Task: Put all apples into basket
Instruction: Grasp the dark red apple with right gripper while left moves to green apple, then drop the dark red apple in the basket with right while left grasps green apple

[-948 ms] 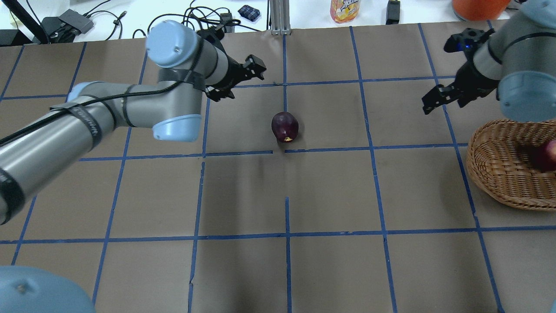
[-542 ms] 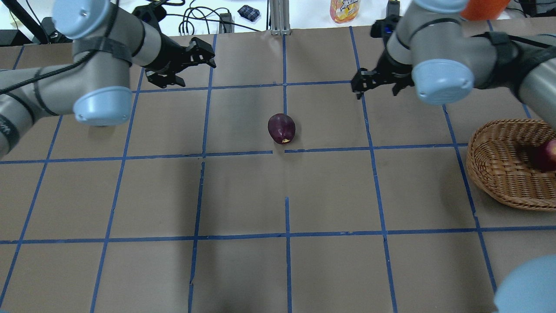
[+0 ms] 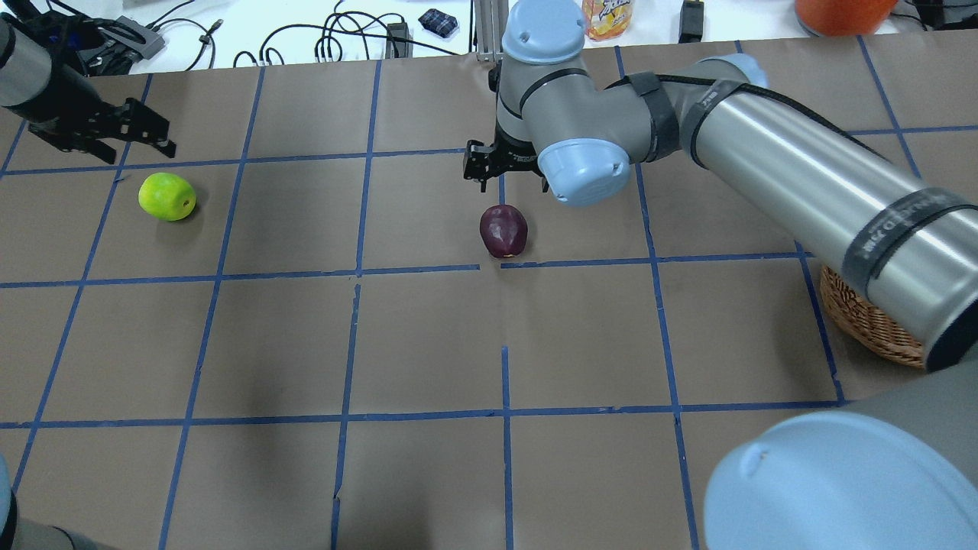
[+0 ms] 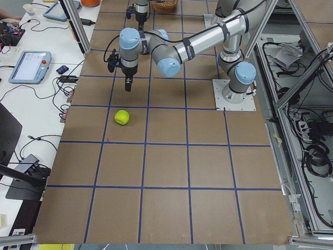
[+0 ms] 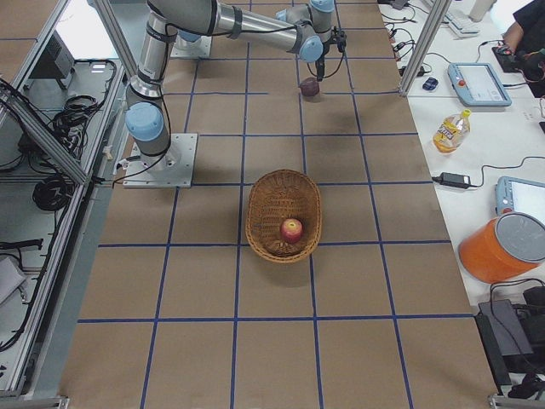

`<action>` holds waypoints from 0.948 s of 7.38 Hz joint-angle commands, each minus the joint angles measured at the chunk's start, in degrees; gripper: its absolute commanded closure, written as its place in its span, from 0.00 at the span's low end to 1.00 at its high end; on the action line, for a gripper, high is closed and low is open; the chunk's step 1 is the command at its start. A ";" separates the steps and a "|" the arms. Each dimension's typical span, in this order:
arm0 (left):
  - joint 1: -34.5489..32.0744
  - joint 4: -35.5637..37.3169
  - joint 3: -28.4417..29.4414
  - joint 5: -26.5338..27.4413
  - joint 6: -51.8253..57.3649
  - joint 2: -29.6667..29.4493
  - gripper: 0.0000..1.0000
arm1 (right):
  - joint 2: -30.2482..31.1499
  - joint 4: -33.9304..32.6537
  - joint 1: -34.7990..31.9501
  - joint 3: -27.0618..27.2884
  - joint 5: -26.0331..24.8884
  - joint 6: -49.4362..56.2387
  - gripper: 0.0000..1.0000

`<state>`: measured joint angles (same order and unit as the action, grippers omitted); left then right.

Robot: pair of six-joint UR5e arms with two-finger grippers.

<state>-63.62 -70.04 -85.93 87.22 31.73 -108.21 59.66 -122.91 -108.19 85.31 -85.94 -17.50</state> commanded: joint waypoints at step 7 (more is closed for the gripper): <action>1.48 9.31 4.55 -1.70 16.17 -17.29 0.00 | -3.80 3.60 1.29 -0.59 -3.36 9.36 0.65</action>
<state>-62.19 -61.08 -80.66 86.61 47.48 -124.99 52.76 -124.59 -108.87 84.74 -89.09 -12.57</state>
